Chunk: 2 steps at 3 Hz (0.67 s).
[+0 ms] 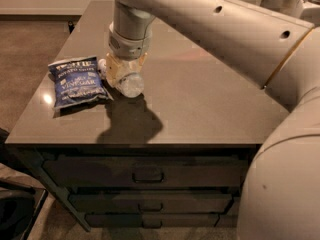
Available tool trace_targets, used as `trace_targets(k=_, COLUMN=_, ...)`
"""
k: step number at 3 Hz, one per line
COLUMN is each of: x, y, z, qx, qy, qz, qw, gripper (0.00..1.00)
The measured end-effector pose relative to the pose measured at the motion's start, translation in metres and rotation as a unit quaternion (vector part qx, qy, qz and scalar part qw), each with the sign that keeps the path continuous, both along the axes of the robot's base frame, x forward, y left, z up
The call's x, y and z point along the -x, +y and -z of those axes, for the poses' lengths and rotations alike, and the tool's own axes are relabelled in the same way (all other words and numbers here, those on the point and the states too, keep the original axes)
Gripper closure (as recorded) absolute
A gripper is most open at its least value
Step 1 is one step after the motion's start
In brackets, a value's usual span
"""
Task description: Move blue plastic bottle near blue chip bag
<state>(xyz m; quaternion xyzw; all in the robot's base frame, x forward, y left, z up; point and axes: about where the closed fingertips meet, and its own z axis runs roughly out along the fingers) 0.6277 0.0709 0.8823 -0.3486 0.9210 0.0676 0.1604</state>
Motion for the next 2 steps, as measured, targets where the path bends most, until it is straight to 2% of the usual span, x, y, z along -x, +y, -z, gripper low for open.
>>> trace_targets(k=1, x=0.0001, y=0.0008, z=0.0014, qx=0.000, qy=0.001, qz=-0.001, qw=1.0000, gripper=0.00)
trace_targets(k=2, x=0.0002, y=0.0008, z=0.0015, qx=0.000, qy=0.001, qz=-0.001, qw=1.0000, gripper=0.00)
